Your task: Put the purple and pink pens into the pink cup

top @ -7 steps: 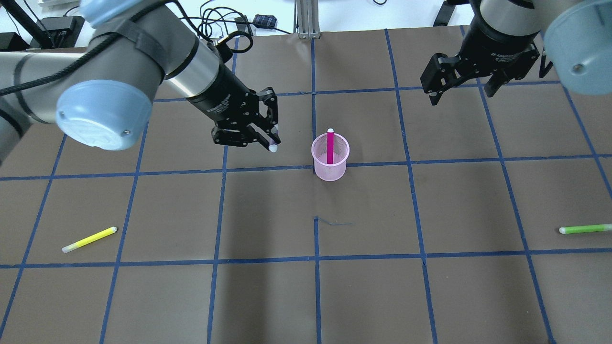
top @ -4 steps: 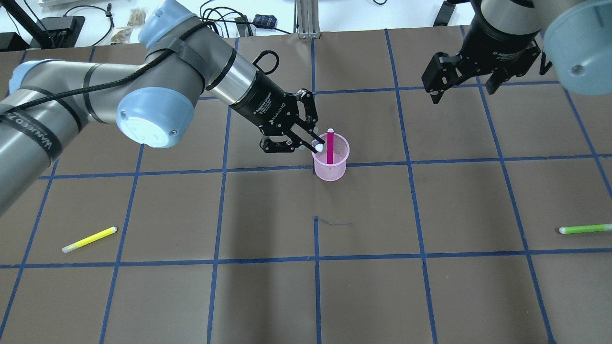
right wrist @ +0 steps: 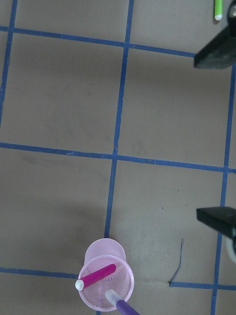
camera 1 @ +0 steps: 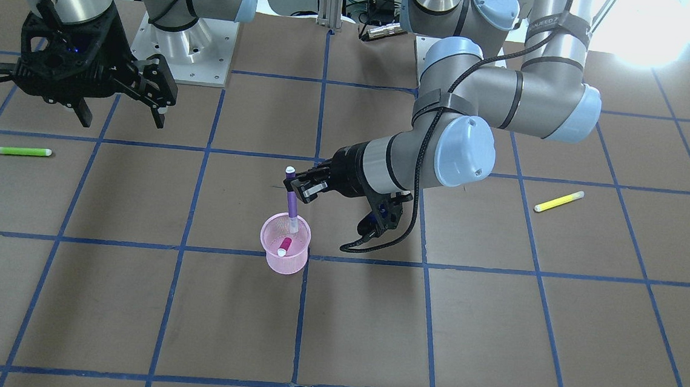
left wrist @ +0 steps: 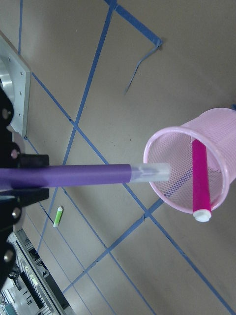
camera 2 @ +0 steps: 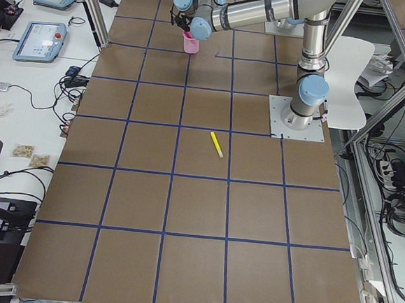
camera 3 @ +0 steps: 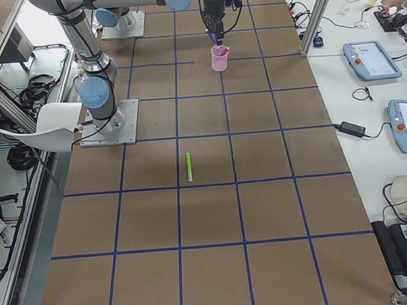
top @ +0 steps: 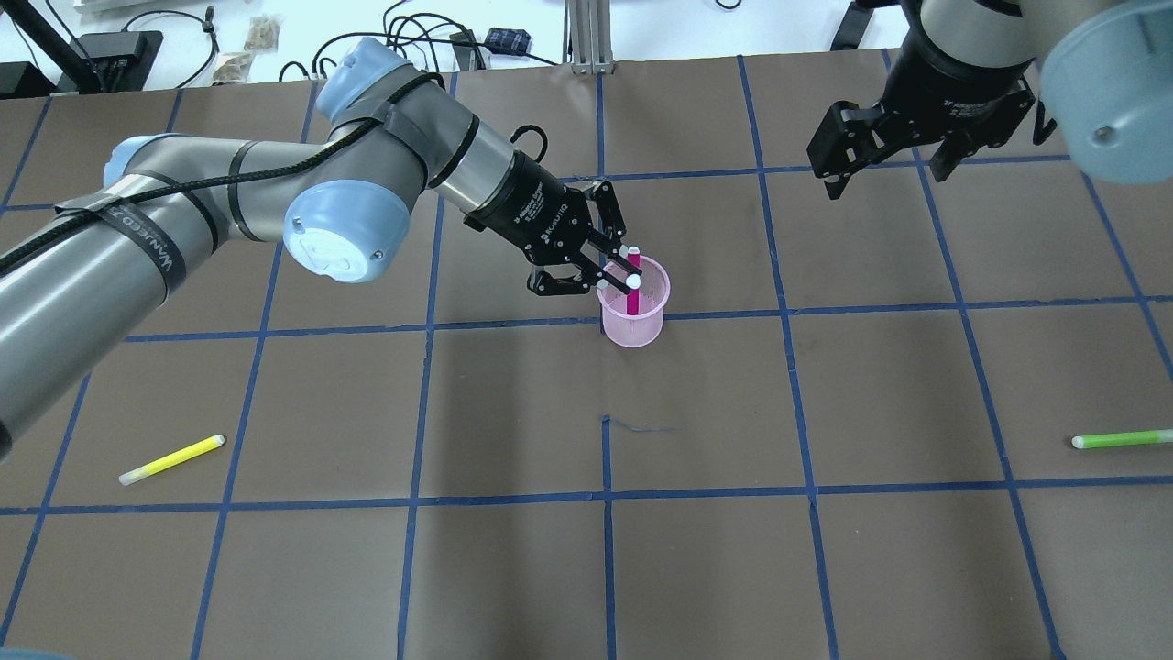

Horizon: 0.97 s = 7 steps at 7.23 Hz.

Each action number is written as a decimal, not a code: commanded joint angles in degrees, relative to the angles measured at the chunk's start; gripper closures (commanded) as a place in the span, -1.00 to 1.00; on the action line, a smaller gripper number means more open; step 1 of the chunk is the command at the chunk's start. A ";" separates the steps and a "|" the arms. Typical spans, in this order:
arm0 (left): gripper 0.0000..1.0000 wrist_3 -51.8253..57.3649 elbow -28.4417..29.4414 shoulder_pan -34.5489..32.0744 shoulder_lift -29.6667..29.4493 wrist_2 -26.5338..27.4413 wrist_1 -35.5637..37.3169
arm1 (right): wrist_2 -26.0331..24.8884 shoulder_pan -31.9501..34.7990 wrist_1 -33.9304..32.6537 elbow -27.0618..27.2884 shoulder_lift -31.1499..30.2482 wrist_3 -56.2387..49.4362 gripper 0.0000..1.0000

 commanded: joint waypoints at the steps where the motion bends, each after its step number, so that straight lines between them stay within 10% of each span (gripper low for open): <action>1: -0.98 -0.21 0.21 0.08 -1.31 -1.19 0.06 | 0.01 0.01 -0.08 0.02 0.00 0.14 -1.00; 7: -1.00 5.12 3.10 5.95 3.59 -3.93 -0.64 | 0.10 0.01 -0.08 0.02 0.00 0.40 -1.00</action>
